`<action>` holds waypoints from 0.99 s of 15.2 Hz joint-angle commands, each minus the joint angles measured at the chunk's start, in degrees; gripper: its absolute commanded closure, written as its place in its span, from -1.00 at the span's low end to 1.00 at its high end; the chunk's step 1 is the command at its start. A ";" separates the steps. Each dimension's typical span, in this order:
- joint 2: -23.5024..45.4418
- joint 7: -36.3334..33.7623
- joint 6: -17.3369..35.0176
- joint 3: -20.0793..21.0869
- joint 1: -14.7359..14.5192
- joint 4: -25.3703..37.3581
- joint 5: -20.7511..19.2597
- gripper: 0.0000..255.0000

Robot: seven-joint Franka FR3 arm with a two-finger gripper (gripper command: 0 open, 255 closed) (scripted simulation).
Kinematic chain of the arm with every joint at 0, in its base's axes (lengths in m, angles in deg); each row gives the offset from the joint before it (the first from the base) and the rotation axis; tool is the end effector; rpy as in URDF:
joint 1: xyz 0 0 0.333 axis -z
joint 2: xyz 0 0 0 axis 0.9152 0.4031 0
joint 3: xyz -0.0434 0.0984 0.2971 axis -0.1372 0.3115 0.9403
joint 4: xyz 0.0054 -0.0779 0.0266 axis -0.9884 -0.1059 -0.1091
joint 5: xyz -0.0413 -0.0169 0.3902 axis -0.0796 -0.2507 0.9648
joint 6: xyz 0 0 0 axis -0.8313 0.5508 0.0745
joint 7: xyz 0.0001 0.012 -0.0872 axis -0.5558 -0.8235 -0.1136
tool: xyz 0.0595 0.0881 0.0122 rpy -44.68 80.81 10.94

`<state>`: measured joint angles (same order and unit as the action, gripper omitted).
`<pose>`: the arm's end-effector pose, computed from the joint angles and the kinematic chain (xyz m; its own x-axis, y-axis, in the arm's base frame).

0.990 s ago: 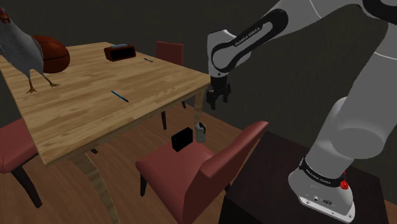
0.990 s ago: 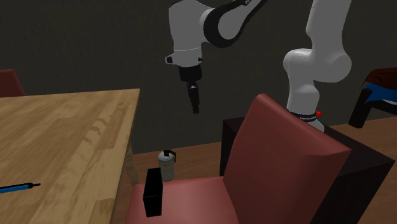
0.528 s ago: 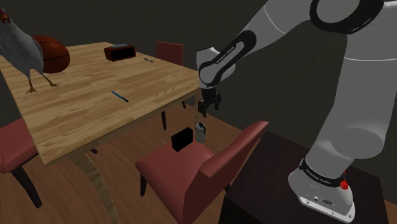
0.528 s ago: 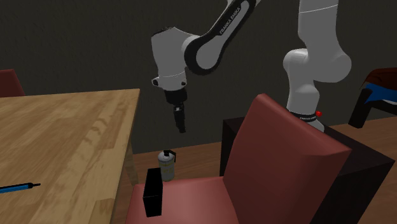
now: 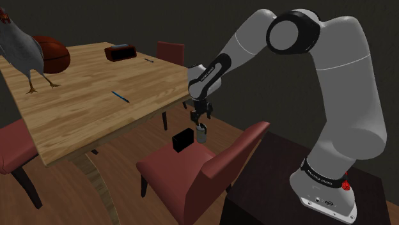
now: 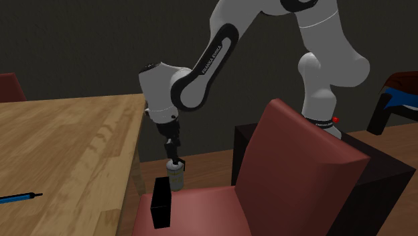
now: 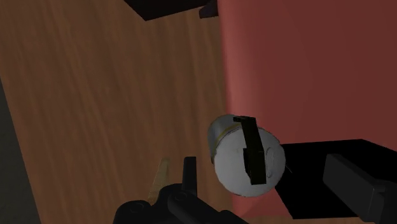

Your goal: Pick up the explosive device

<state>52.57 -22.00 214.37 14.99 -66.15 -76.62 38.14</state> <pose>0.6084 -0.0404 0.1823 0.9632 -0.2212 -0.1527 -0.2082 -0.9733 0.0968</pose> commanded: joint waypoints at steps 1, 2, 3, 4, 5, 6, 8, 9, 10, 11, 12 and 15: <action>2.82 -0.19 -0.12 -0.01 0.05 2.73 0.07 -1.00; 3.42 -0.36 0.37 0.29 0.33 2.84 -0.15 -1.00; 4.02 -0.77 0.84 1.03 1.03 2.97 -0.75 -1.00; 4.62 -1.36 1.29 2.04 2.00 3.11 -1.62 -1.00; 5.24 -2.04 1.71 3.19 3.10 3.28 -2.65 -1.00; 5.87 -2.79 2.11 4.40 4.25 3.46 -3.77 -1.00; 7.62 -4.78 3.05 7.43 7.18 4.01 -6.83 -1.00; 7.74 -5.95 2.84 9.40 9.05 4.07 -8.69 -1.00; 7.87 -6.96 2.64 11.09 10.66 4.13 -10.30 -1.00; 7.42 -7.21 3.48 11.07 10.58 2.86 -10.40 1.00; 7.58 -7.30 3.60 11.07 10.51 2.90 -10.42 1.00; 7.92 -7.30 4.07 10.97 10.56 2.75 -10.52 1.00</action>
<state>58.74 -34.84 217.62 26.26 -55.89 -74.42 27.76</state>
